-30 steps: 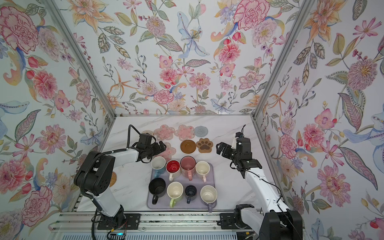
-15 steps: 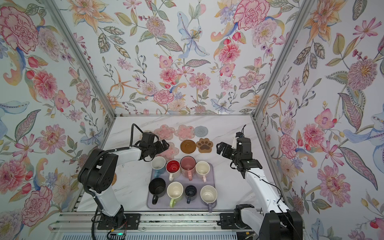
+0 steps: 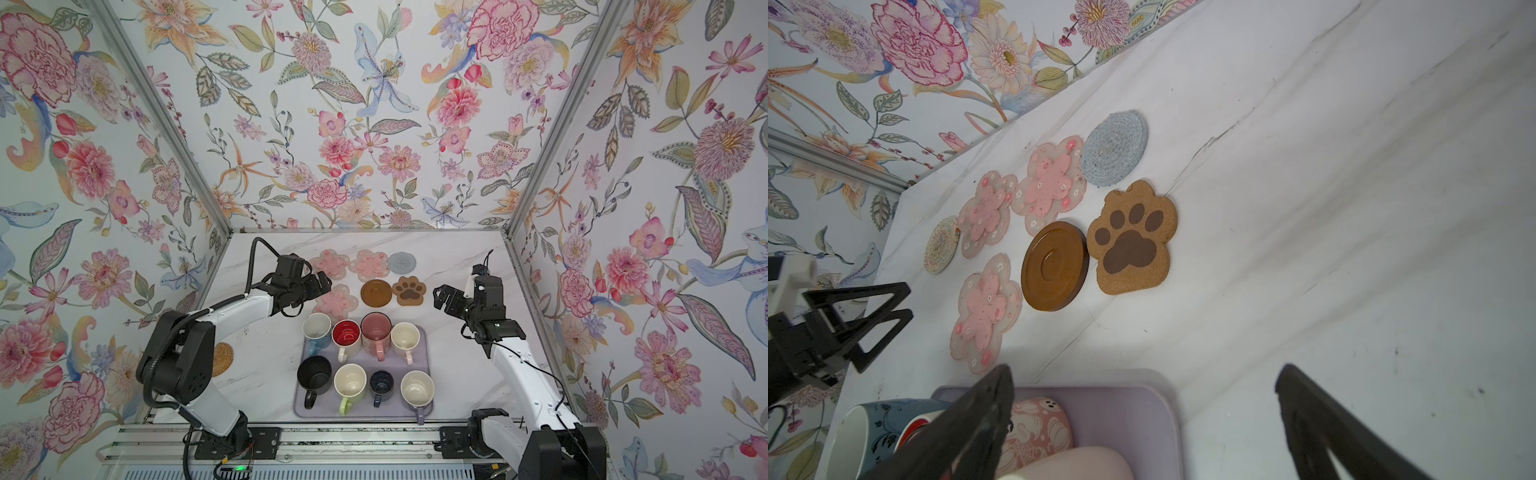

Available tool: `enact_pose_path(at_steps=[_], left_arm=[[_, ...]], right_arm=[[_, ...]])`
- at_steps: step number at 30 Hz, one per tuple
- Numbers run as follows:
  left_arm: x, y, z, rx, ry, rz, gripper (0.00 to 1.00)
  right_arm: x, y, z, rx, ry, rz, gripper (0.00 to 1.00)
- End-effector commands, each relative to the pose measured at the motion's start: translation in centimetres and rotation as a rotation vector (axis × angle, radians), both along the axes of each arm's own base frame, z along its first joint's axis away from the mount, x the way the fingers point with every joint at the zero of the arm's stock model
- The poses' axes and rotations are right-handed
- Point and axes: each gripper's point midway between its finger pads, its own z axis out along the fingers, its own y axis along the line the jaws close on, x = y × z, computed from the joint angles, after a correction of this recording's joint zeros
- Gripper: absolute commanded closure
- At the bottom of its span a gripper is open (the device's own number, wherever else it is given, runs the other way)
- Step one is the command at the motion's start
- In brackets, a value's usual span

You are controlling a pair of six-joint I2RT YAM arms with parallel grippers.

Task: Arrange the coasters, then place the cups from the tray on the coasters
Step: 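Raise the left gripper and move it back over the rattan coaster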

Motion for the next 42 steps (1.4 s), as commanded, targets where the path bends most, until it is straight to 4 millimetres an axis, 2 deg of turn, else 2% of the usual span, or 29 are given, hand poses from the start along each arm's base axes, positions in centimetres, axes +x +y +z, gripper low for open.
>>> enact_pose_path(at_steps=[1,5,9,12,16,26,31,34,42], left_arm=[[-1.5,4.3,4.0,0.119,-0.060,0.082,0.01],[-4.9,9.2,4.5,0.175,-0.052,0.195,0.01],[-8.8,13.9,3.9,0.218,-0.031,0.328,0.01],[-11.4,16.5,3.2,0.242,-0.015,0.412,0.01],[-13.6,18.5,1.8,0.254,0.033,0.468,0.01],[-15.2,21.0,-0.4,0.278,0.097,0.547,0.01],[-16.2,23.8,-2.9,0.253,0.182,0.647,0.01],[-16.2,24.9,-3.7,0.243,0.200,0.681,0.01],[-15.9,26.3,-6.7,0.174,0.257,0.728,0.01]], right_arm=[[-0.2,-0.1,0.4,-0.012,-0.007,0.014,0.01],[-0.1,-0.1,0.3,-0.019,-0.006,0.020,0.01],[0.3,0.1,0.2,-0.016,-0.004,0.028,0.01],[0.7,0.2,0.2,-0.009,-0.004,0.033,0.01],[1.1,0.5,0.3,-0.004,0.003,0.041,0.01],[1.1,1.3,0.8,0.021,-0.005,0.061,0.01],[1.0,1.5,0.7,0.017,0.000,0.064,0.01],[0.9,1.4,0.9,0.014,-0.005,0.063,0.01],[0.6,1.1,0.8,-0.004,-0.001,0.056,0.01]])
